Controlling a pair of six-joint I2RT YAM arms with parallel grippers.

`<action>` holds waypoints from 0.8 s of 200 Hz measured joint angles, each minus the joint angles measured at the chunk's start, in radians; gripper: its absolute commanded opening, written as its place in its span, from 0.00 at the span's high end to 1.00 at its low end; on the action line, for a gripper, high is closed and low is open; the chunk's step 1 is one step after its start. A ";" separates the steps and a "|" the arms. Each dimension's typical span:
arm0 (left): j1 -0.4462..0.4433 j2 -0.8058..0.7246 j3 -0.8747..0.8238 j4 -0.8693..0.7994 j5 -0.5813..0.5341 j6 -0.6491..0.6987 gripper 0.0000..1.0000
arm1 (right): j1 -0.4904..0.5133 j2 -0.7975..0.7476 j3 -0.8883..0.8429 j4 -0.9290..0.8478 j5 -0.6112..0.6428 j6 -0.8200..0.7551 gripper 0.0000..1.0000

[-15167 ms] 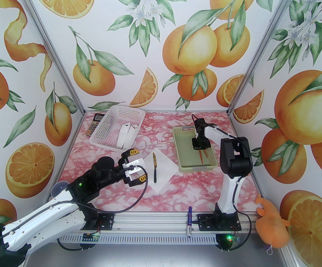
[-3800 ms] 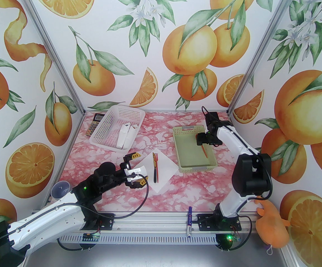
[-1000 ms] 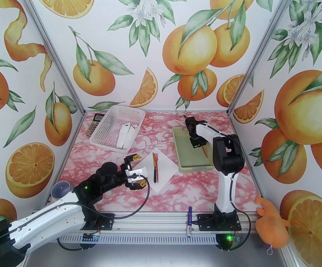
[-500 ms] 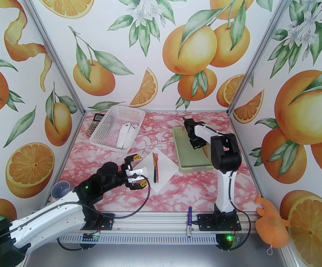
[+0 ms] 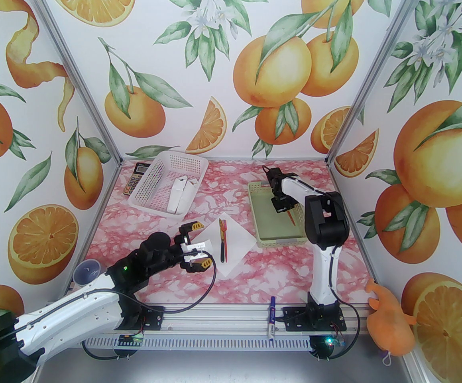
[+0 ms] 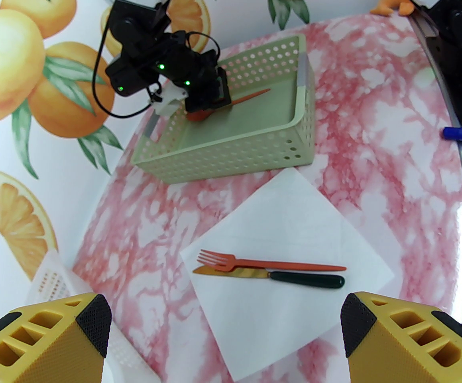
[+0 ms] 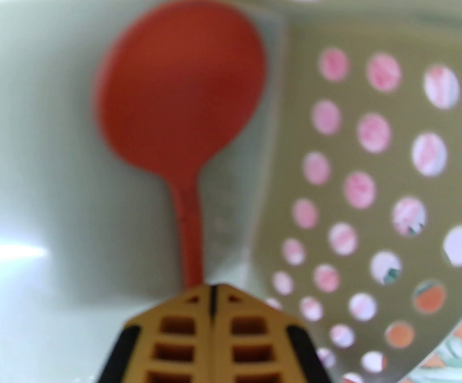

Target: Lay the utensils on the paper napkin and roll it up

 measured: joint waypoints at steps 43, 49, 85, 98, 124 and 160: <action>0.000 0.001 0.000 -0.001 0.000 0.000 0.00 | 0.002 -0.020 0.000 -0.005 -0.115 -0.002 0.98; 0.000 0.001 0.000 0.000 0.000 0.000 0.00 | 0.002 -0.023 0.001 -0.008 -0.126 -0.002 0.95; 0.000 0.002 0.000 0.000 0.001 0.000 0.00 | 0.005 -0.045 0.015 -0.042 -0.147 -0.016 0.79; 0.000 0.002 0.000 0.000 0.000 0.000 0.00 | 0.005 -0.058 0.019 -0.053 -0.148 -0.030 0.73; 0.000 0.002 0.000 0.000 0.001 0.000 0.00 | -0.001 -0.084 0.016 -0.064 -0.165 -0.067 0.63; 0.000 0.002 0.000 0.000 0.004 0.000 0.00 | -0.019 -0.094 -0.016 -0.071 -0.200 -0.121 0.54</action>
